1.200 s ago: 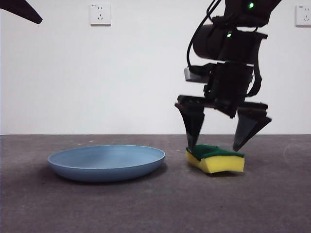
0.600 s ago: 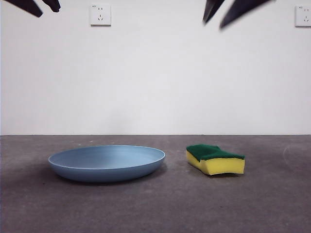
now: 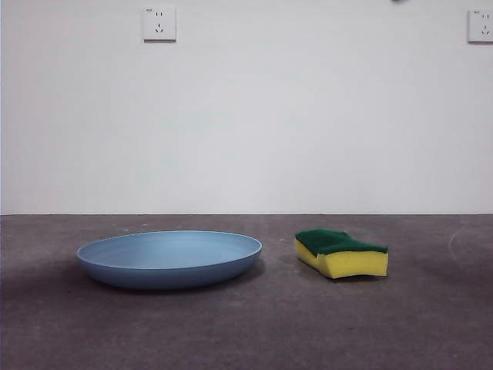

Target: Pick up the plate,pick up the cloth,clean the plate with the cloth

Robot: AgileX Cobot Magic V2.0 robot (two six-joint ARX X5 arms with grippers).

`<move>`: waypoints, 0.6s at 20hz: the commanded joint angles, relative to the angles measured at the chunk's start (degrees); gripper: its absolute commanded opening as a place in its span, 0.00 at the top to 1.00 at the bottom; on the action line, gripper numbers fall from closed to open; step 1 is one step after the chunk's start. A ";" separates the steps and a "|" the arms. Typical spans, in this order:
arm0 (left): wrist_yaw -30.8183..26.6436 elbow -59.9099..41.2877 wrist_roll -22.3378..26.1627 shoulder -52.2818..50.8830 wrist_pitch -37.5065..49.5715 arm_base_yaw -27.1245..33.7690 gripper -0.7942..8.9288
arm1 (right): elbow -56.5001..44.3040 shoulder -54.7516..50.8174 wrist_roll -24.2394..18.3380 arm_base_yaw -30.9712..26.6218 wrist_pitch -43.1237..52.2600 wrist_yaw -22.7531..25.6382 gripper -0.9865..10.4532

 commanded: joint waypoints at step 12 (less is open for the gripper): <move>0.17 -9.92 -7.54 -0.02 -3.96 -0.20 0.92 | -6.45 -1.20 1.31 0.13 -2.29 0.07 0.91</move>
